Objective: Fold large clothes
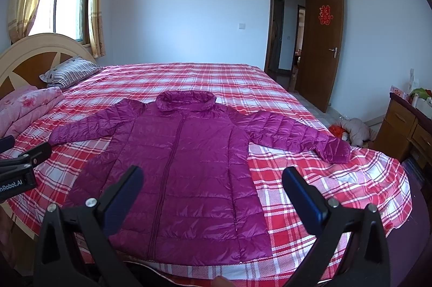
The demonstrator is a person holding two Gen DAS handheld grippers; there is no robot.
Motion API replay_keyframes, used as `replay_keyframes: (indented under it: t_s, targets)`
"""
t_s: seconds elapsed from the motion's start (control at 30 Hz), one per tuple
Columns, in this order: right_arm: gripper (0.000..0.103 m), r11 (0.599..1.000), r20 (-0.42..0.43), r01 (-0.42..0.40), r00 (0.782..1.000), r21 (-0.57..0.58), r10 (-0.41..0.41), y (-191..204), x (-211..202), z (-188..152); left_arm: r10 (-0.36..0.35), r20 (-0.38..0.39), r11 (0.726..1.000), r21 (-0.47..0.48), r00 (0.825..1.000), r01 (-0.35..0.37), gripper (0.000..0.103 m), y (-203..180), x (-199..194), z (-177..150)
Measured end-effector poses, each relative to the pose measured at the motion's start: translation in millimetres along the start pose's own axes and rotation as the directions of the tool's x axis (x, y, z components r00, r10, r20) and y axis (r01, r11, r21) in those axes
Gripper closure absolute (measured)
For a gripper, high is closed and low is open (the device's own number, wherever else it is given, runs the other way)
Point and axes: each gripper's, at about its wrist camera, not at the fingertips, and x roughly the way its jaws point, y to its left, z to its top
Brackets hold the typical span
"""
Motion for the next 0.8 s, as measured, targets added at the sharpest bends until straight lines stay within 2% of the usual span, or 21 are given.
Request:
replay_keyframes:
  t_s: [0.8]
  targets:
    - [0.0,1.0,-0.023,-0.023,0.999,0.005,0.023,1,6,-5,-0.011,-0.041,1.0,0.004,0.999,0.011,0.001,-3,12,-5]
